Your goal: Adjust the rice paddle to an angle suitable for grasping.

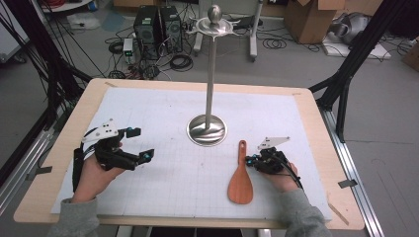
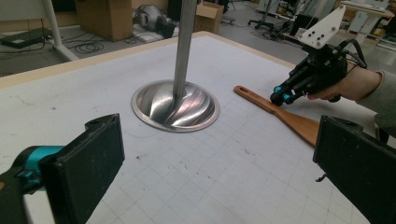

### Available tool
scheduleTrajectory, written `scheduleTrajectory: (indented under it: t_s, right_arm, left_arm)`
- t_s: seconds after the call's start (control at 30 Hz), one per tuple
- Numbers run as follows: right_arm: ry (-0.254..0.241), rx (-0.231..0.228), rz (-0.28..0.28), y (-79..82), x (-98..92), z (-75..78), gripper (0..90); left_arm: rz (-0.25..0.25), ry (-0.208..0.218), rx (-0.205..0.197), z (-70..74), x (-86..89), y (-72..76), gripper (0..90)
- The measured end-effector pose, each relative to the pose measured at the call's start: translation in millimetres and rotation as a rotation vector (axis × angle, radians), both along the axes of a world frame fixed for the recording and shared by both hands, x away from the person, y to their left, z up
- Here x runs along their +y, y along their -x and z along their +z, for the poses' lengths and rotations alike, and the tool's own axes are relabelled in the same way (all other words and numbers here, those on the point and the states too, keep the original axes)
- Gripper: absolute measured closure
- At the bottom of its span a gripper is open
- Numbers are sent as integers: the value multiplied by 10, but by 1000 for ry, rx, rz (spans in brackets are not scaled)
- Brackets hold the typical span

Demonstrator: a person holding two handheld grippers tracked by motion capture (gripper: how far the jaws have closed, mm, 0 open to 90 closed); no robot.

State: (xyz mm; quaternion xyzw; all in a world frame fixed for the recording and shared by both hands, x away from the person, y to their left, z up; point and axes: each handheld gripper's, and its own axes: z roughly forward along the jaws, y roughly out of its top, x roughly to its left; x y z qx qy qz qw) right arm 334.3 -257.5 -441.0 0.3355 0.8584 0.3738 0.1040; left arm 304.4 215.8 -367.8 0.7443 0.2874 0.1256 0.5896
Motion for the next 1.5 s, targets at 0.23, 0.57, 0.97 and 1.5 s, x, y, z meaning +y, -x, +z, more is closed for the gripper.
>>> scheduleTrajectory:
  t_s: [0.23, 0.57, 0.97, 1.5]
  right_arm:
    - [1, -19, 22, 3, 106, 23, 894]
    - [-20, -46, 129, 220, 348, 168, 893]
    - [-5, -19, 232, 409, 663, 79, 893]
    - [28, -7, 280, 630, 556, 16, 894]
  left_arm:
    - [6, 6, -8, 19, 28, 21, 25]
    - [-2, 10, -11, 32, -2, 17, 25]
    - [-2, 8, -2, 18, 1, 4, 25]
    - [-5, 37, -17, 90, 28, 14, 25]
